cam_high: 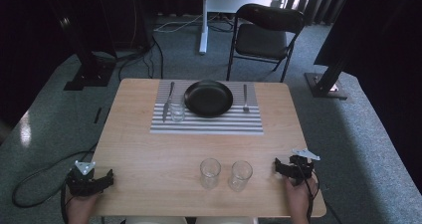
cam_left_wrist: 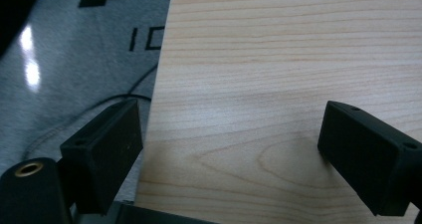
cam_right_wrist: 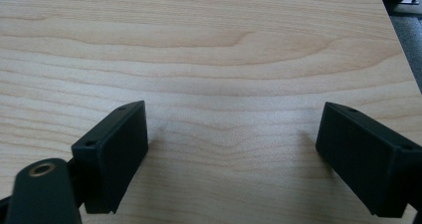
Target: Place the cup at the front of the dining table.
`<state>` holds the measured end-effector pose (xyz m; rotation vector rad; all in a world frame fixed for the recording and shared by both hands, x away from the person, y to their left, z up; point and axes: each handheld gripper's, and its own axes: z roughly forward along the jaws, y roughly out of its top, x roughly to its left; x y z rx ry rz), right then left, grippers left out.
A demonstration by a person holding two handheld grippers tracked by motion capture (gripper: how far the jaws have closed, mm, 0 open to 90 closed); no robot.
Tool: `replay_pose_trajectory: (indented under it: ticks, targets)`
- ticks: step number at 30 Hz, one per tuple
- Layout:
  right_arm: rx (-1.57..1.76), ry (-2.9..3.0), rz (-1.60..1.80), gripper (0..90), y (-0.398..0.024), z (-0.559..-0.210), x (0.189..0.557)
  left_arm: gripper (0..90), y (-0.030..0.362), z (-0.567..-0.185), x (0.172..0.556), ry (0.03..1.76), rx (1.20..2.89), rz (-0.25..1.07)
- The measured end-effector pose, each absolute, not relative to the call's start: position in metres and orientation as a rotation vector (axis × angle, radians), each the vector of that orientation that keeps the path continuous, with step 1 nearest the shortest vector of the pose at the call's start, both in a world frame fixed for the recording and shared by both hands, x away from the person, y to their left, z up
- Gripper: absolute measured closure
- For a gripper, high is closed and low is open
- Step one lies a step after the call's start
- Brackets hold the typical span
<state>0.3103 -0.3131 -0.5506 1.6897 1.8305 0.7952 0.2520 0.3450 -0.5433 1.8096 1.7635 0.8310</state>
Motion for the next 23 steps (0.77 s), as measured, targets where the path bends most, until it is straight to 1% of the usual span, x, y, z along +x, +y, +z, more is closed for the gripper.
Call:
replay_pose_trajectory:
  ticks: [7,8,9,14,23]
  targets:
    - [1.69,1.83,0.795,12.4,-0.3131,-0.5506,0.3103,9.4,0.3445,-0.5438,0.2551,1.757,1.812,0.776]
    - [1.69,1.83,0.795,12.4,-0.3131,-0.5506,0.3103,6.1,0.3448,-0.5446,0.2566,1.757,1.821,0.746]
    - [1.69,1.83,0.795,12.4,-0.3131,-0.5506,0.3103,0.4,0.3449,-0.5447,0.2576,1.76,1.832,0.709]
    - [1.69,1.831,0.795,12.4,-0.3131,-0.5506,0.3103,0.2,0.3431,-0.5451,0.2587,1.75,1.835,0.688]
    - [1.691,1.83,0.796,12.4,-0.3131,-0.5505,0.3103,0.2,0.34,-0.5448,0.2601,1.739,1.846,0.7]
